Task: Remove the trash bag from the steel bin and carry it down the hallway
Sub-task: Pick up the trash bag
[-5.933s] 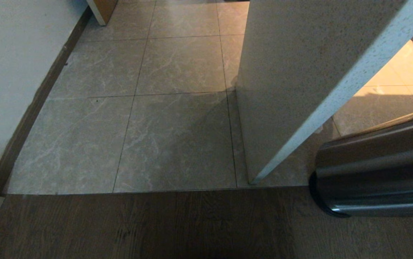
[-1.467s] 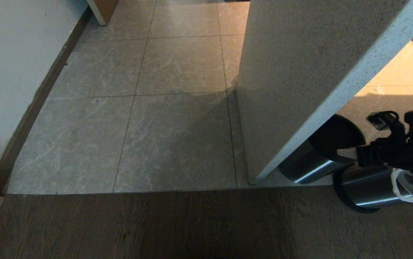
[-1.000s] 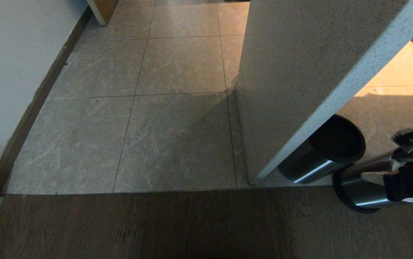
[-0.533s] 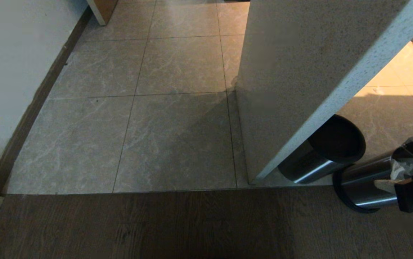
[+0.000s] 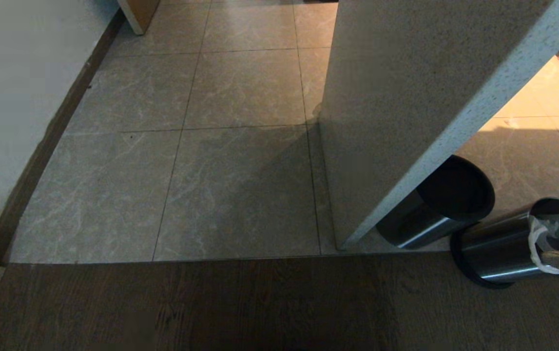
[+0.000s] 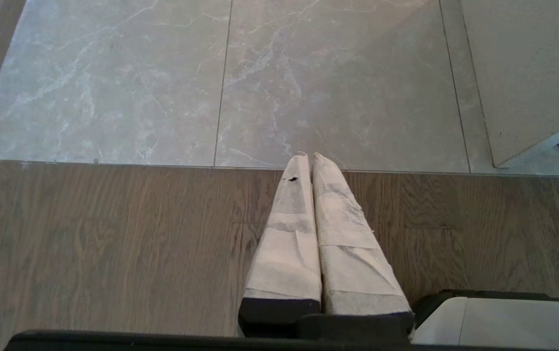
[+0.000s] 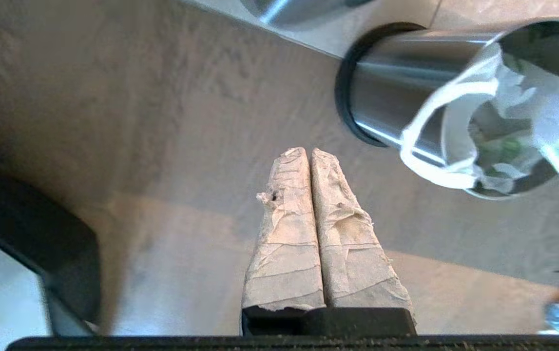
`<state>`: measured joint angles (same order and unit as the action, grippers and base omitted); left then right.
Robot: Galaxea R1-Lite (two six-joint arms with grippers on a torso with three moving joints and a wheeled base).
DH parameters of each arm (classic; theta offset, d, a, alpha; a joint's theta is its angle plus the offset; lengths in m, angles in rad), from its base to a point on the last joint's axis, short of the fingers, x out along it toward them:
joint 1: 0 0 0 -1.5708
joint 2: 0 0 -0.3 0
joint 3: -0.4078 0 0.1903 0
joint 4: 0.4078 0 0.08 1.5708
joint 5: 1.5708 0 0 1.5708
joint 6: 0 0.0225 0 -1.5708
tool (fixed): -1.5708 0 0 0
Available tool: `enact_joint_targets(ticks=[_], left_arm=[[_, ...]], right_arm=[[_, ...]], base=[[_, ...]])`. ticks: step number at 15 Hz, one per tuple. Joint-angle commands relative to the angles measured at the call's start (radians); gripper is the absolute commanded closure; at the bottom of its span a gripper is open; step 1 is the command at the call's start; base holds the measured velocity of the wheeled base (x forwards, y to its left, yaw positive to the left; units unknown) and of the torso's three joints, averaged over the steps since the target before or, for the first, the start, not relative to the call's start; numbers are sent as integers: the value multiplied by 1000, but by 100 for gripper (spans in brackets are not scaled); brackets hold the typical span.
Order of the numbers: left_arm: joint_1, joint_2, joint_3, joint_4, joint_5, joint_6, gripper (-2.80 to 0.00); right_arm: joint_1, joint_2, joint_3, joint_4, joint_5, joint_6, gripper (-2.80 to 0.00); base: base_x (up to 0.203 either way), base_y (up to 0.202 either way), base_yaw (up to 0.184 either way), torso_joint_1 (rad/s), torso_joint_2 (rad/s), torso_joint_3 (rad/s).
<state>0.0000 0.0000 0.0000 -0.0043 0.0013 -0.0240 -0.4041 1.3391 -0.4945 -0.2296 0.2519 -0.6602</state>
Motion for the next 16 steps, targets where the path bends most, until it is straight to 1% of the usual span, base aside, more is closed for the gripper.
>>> enact_joint_targets(ticks=[1, 3, 7, 9, 10, 13, 16], left_arm=[[0, 0, 2, 0, 0, -1, 0], [0, 0, 2, 0, 0, -1, 0], [0, 0, 2, 0, 0, -1, 0], [0, 0, 0, 0, 0, -1, 0], [0, 0, 0, 0, 0, -1, 0], [0, -1, 0, 0, 0, -1, 0], [0, -1, 0, 0, 0, -1, 0]], right_arm=[[-91, 60, 11, -10, 2, -29, 0], [-117, 118, 2, -26, 0, -56, 0], [-181, 263, -16, -101, -22, -61, 0], [-204, 357, -37, -195, -26, -60, 0], [-213, 398, -56, -235, -28, -56, 0], [-230, 525, -126, -292, -40, -44, 0], [-222, 640, -214, -376, -41, -36, 0]], base=[[0, 0, 0, 0, 0, 0], [0, 0, 0, 0, 0, 0], [0, 0, 0, 0, 0, 0], [0, 0, 0, 0, 0, 0], [0, 0, 0, 0, 0, 0], [0, 0, 0, 0, 0, 0], [0, 0, 0, 0, 0, 0]])
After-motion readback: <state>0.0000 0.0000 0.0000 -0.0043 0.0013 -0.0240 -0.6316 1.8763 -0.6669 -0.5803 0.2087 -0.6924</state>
